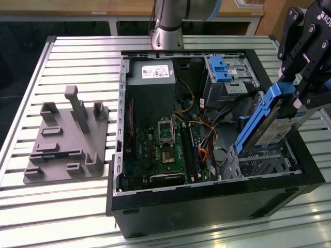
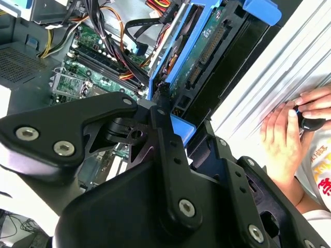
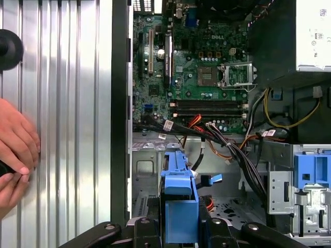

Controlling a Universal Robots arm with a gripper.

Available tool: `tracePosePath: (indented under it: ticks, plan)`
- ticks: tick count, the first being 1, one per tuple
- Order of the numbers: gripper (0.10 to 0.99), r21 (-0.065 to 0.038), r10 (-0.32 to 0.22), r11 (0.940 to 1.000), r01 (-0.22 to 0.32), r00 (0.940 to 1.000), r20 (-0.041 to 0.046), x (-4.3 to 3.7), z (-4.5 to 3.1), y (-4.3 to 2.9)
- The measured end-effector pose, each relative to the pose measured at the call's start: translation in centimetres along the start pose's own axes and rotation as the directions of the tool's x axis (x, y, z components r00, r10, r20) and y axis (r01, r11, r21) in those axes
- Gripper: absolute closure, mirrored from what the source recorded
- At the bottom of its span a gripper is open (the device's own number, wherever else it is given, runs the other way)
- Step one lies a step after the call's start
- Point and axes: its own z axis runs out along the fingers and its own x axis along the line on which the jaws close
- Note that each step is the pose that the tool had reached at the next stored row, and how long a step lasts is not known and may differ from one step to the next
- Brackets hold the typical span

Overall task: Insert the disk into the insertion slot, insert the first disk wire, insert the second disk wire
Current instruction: 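Insert the disk into the insertion slot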

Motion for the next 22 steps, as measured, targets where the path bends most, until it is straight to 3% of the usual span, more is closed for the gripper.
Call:
tracePosePath:
  ticks: [16,22]
  plan:
    - [0.722,0.000,0.000,1.0000,0.000,1.0000,-0.0042,0.05,0.96,0.00]
    - [0.722,-0.001,0.003,1.0000,-0.003,1.0000,-0.0033,0.04,0.86,0.01]
